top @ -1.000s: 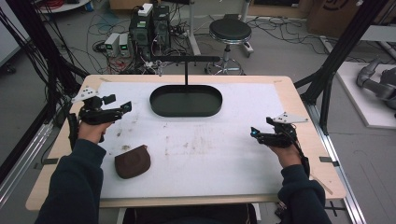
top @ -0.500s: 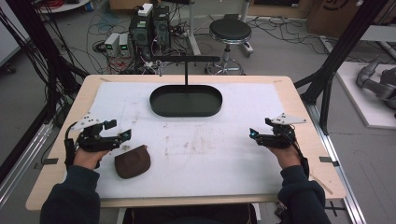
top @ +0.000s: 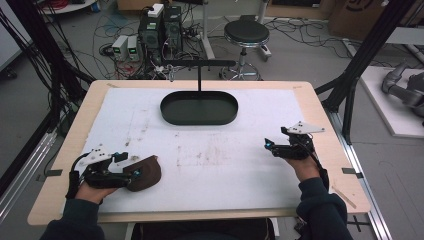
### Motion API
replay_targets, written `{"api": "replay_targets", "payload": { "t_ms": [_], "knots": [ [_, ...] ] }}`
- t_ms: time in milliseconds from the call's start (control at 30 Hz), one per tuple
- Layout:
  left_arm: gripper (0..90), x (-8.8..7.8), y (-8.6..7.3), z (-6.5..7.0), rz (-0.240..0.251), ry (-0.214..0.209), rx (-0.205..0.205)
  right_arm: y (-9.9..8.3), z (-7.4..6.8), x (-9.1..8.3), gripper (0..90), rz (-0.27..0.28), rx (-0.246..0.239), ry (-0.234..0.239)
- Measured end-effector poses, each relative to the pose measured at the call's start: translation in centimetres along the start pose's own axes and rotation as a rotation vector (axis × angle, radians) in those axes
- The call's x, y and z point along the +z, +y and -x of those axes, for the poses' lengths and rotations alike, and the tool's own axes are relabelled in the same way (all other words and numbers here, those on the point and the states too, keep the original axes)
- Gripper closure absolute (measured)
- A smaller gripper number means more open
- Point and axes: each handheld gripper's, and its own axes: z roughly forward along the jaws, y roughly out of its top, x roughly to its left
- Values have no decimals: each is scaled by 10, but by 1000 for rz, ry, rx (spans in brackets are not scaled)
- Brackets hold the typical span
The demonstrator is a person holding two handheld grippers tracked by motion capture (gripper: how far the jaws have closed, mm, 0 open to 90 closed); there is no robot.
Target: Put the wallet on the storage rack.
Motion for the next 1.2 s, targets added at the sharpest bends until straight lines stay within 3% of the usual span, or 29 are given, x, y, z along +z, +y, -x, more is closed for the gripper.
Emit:
{"api": "replay_targets", "payload": {
  "t_ms": [133, 200, 333, 433, 500, 633, 900, 967, 1200],
  "knots": [
    [173, 4, -4, 9, -13, -20, 32, 0, 1, 0, 208, -3, -1, 0],
    [173, 11, -7, 11, -62, -1, 55, 0, 0, 0, 208, -3, 0, -1],
    [161, 15, -8, 12, -80, 11, 63, 0, 0, 0, 208, -4, -1, -1],
    [147, 17, -9, 12, -89, 11, 93, 0, 1, 0, 208, -1, -1, -2],
    [148, 24, -8, 9, -120, 31, 64, 0, 0, 0, 208, -3, 4, -2],
    [144, 30, -5, 7, -125, 50, 39, 0, 0, 0, 208, -5, -1, -2],
    [162, 45, 7, -3, -105, 170, -2, -1, 2, -1, 208, -2, 4, -5],
    [162, 53, 10, -8, -87, 187, -37, -1, 3, -1, 208, -2, -1, -6],
    [194, 61, 17, -12, -62, 206, -59, -1, 3, -1, 208, -2, 5, -6]
  ]
}}
